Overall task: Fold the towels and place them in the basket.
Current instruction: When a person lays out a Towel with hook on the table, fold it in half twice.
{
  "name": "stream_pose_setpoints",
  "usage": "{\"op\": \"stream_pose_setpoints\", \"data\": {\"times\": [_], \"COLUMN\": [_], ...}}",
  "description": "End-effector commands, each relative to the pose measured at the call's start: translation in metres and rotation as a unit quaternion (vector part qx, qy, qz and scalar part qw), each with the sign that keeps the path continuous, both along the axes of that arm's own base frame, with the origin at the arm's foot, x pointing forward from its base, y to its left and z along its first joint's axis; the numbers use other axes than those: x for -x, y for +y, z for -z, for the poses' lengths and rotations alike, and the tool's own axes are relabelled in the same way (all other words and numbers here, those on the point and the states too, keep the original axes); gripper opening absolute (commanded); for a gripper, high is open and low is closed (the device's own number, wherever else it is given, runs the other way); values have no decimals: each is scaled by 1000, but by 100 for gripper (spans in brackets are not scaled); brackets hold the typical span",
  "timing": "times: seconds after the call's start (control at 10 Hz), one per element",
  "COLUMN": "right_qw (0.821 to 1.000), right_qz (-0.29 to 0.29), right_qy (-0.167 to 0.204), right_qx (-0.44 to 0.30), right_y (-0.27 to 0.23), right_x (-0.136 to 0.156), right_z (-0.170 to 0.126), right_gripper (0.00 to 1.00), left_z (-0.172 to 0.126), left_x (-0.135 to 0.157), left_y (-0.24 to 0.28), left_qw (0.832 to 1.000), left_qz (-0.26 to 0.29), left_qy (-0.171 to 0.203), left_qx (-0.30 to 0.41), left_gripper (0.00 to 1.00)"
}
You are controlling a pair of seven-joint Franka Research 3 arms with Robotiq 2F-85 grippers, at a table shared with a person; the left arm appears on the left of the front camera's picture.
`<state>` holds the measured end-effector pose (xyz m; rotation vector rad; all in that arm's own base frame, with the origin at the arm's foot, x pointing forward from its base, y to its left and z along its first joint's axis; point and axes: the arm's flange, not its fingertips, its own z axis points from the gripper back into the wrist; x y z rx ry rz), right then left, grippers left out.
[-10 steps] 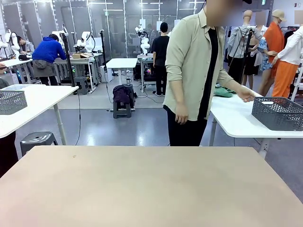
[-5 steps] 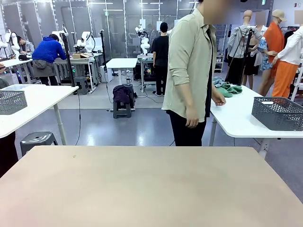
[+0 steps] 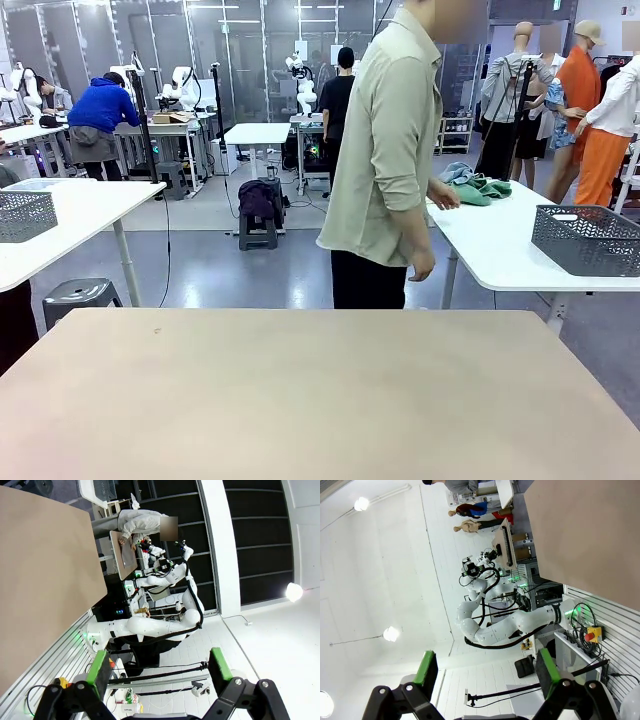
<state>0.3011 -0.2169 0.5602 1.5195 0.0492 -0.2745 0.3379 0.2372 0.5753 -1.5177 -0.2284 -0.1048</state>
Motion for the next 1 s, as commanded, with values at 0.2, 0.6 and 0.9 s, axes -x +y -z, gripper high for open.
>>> {"op": "stream_pose_setpoints", "data": {"times": [0.2, 0.6, 0.9], "right_qw": [1000, 1000, 1000], "right_qz": [-1, -1, -1], "right_qy": [-1, -1, -1], "right_qx": [1, 1, 1], "right_y": [1, 1, 1], "right_x": [0, 0, 0], "right_z": [-1, -1, -1], "right_gripper": [100, 100, 100], "left_z": [0, 0, 0], "left_x": [1, 1, 1], "left_y": [1, 1, 1], "left_qw": [1000, 1000, 1000], "left_qz": [-2, -2, -2], "left_qy": [-1, -1, -1], "left_qx": [-1, -1, -1], "left_gripper": [100, 100, 100]}}
